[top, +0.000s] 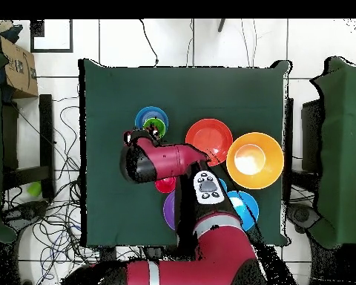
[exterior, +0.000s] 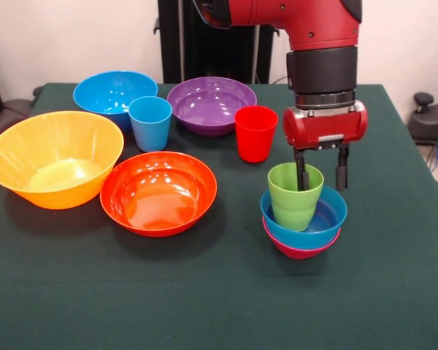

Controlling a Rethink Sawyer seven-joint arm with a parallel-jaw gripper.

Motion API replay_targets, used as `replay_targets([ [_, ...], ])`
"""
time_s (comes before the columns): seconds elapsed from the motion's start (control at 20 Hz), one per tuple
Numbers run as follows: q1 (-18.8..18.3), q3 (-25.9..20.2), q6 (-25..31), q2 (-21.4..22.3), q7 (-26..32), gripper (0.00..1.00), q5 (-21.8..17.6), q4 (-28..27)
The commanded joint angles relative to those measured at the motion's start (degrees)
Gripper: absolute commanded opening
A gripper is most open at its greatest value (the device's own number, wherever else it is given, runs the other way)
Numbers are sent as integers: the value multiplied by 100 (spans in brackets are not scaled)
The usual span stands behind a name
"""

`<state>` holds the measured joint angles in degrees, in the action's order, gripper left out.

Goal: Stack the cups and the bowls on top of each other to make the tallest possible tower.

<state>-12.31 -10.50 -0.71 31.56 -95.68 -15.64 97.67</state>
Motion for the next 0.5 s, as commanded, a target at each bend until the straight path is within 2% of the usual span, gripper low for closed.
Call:
replay_targets([
  [0.05, -93, -639, 634, -176, -319, 100, -176, 129],
  [0.5, -36, -583, 555, -176, -385, 100, -166, 121],
])
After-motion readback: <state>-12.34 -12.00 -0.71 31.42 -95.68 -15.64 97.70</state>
